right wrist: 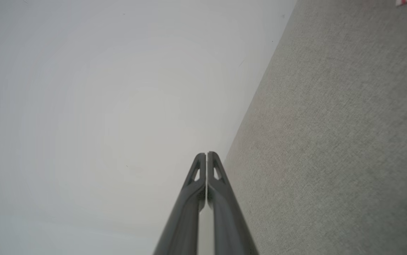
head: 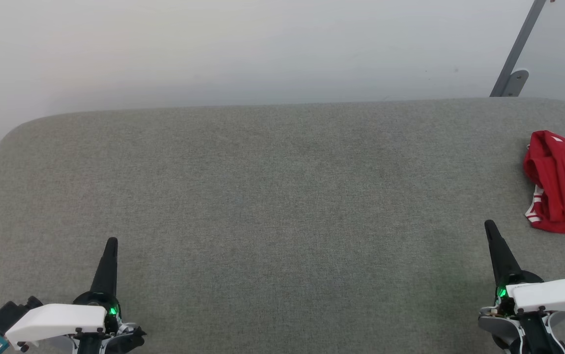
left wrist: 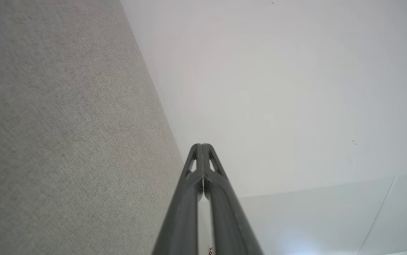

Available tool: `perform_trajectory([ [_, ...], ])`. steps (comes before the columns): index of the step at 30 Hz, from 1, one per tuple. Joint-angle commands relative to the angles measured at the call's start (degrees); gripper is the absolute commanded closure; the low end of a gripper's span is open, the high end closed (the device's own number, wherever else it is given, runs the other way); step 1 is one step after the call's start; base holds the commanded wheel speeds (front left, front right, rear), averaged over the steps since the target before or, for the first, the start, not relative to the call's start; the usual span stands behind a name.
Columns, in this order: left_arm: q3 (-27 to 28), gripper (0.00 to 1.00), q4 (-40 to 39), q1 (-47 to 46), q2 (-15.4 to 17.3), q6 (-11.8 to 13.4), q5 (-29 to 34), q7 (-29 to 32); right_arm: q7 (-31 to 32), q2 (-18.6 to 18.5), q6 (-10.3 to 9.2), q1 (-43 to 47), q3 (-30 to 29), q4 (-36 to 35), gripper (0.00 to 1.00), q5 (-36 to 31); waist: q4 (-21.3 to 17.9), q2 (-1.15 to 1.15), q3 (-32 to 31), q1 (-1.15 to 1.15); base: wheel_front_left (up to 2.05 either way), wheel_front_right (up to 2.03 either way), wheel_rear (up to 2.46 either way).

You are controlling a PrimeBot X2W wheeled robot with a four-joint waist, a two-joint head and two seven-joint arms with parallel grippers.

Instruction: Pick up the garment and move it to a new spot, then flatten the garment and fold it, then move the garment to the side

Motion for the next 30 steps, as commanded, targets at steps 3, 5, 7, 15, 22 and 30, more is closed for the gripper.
perform_trajectory([
  [3, -0.1, 1.0, 0.1, -1.4, -0.1, -0.2, -2.4, 0.7, 0.8, 0.2, 0.0, -1.1, -0.3, -0.1, 1.0, 2.4, 0.1, 0.0, -0.1, 0.0, 0.0, 0.0, 0.0],
  [5, -0.1, 1.0, 0.3, -1.6, -0.2, -0.3, -3.3, 0.9, 1.0, 0.3, 0.0, -1.1, -0.3, 0.0, 1.0, 3.3, 0.1, 0.0, -0.1, 0.0, 0.0, 0.0, 0.0],
  [7, -0.2, 1.0, 0.4, -1.7, -0.2, -0.3, -4.1, 1.1, 1.2, 0.4, 0.0, -1.2, -0.4, 0.1, 1.0, 4.2, 0.1, 0.0, -0.1, 0.0, 0.0, 0.0, 0.0],
  [15, -0.3, 1.0, 0.8, -2.2, -0.4, -0.3, -6.7, 2.0, 2.1, 0.6, 0.0, -1.4, -0.5, 0.4, 1.0, 7.1, 0.3, 0.0, -0.2, 0.0, 0.0, 0.0, 0.0],
  [22, -0.3, 1.0, 1.2, -2.8, -0.5, -0.3, -9.1, 2.7, 2.7, 0.9, 0.0, -1.8, -0.6, 0.7, 1.0, 9.9, 0.4, 0.0, -0.3, 0.0, 0.0, 0.0, 0.0],
  [30, -0.4, 1.0, 1.6, -3.3, -0.6, -0.3, -12.0, 3.5, 3.6, 1.1, 0.0, -2.1, -0.7, 1.0, 1.0, 12.9, 0.5, 0.0, -0.4, 0.0, 0.0, 0.0, 0.0],
])
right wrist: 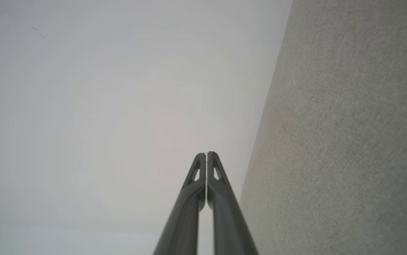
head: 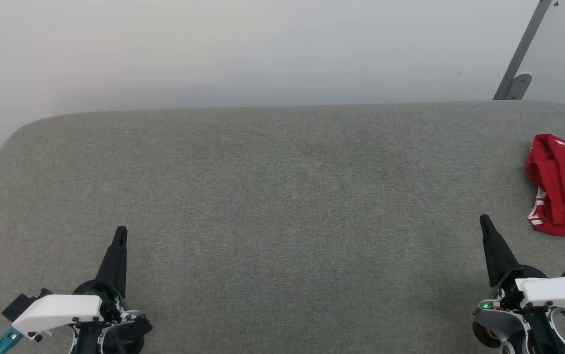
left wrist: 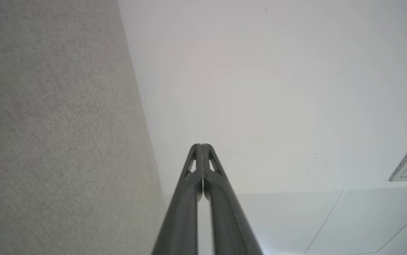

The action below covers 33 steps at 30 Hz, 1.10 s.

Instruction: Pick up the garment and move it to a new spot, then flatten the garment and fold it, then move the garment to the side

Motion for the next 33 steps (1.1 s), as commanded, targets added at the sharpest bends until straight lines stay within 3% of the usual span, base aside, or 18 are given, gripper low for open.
perform_trajectory([
  [1, -0.1, 1.0, 0.0, -0.9, -0.1, -0.3, -1.0, 0.3, 0.4, 0.3, 0.0, -0.9, -0.1, 0.3, 1.0, 1.0, 0.0, 0.0, 0.0, 0.0, 0.0, 0.0, 0.0],
  [33, -0.1, 1.0, 0.1, -1.0, 0.0, -0.3, -1.4, 0.4, 0.4, 0.2, 0.0, -0.7, -0.1, 0.3, 1.0, 1.5, 0.1, 0.0, 0.0, 0.0, 0.0, 0.0, 0.0],
])
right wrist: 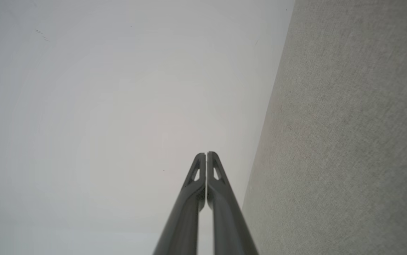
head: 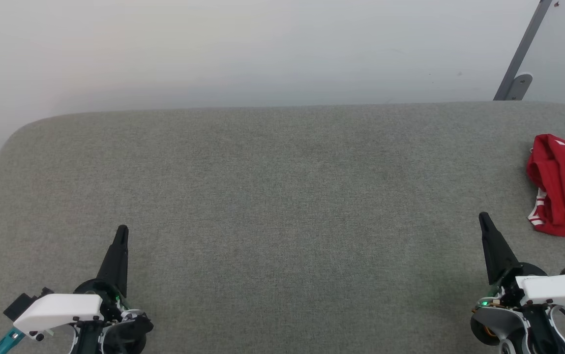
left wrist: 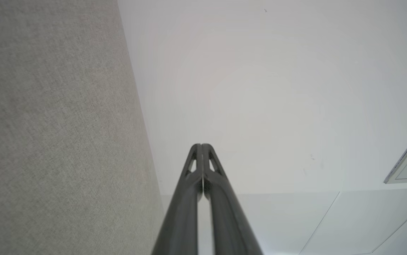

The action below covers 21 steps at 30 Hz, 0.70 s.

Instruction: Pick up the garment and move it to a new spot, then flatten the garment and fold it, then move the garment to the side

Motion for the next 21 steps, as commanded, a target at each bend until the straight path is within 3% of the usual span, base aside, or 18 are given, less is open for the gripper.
perform_trajectory([
  [1, 0.0, 1.0, 0.0, -0.7, 0.1, -0.3, -0.1, 0.1, 0.1, 0.1, 0.0, -0.2, 0.0, 0.1, 1.0, 0.2, 0.0, 0.0, 0.0, 0.0, 0.0, 0.0, 0.0],
  [21, 0.0, 1.0, 0.0, -0.7, 0.1, -0.3, -0.2, 0.1, 0.1, 0.1, 0.0, -0.2, 0.0, 0.1, 1.0, 0.2, 0.0, 0.0, 0.0, 0.0, 0.0, 0.0, 0.0],
])
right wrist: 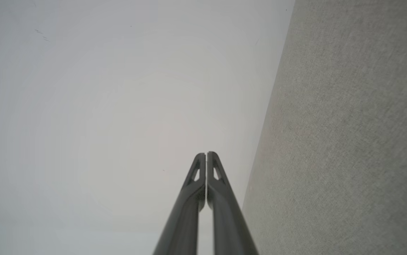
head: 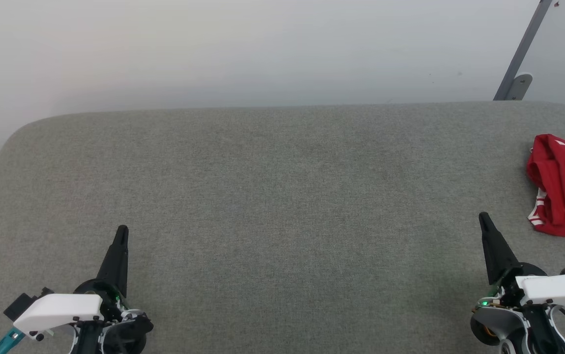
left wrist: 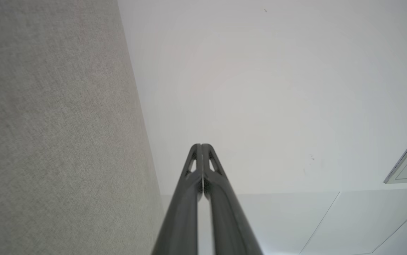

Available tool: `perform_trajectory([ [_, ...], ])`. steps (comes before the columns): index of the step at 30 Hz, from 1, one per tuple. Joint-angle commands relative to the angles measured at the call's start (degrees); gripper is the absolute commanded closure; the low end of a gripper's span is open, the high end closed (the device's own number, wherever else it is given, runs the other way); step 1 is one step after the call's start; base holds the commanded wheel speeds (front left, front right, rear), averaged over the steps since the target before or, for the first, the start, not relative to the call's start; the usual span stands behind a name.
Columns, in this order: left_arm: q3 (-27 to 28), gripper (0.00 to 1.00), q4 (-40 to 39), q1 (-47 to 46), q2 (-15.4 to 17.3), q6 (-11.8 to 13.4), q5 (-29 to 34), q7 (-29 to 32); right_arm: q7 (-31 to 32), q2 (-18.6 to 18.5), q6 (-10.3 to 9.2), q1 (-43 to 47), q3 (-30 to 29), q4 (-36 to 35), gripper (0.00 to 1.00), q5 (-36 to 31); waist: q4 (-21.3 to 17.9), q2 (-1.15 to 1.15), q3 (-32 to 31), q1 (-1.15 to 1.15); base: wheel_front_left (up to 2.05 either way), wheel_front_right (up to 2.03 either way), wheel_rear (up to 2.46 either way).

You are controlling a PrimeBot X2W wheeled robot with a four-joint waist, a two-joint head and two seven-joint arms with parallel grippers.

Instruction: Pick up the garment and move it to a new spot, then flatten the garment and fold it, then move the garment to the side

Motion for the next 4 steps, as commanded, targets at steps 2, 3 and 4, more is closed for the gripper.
perform_trajectory([
  [2, -0.1, 1.0, 0.0, -0.7, 0.1, -0.3, -0.2, 0.1, 0.1, 0.1, 0.0, -0.2, 0.0, 0.1, 1.0, 0.2, 0.0, 0.0, 0.0, 0.0, 0.0, 0.0, 0.0],
  [3, -0.1, 1.0, 0.0, -0.7, 0.1, -0.3, -0.2, 0.1, 0.1, 0.1, 0.0, -0.2, 0.0, 0.1, 1.0, 0.2, 0.0, 0.0, 0.0, 0.0, 0.0, 0.0, 0.0],
  [4, -0.1, 1.0, 0.0, -0.7, 0.1, -0.3, -0.2, 0.1, 0.1, 0.1, 0.0, -0.2, 0.0, 0.1, 1.0, 0.2, 0.0, 0.0, 0.0, 0.0, 0.0, 0.0, 0.0],
])
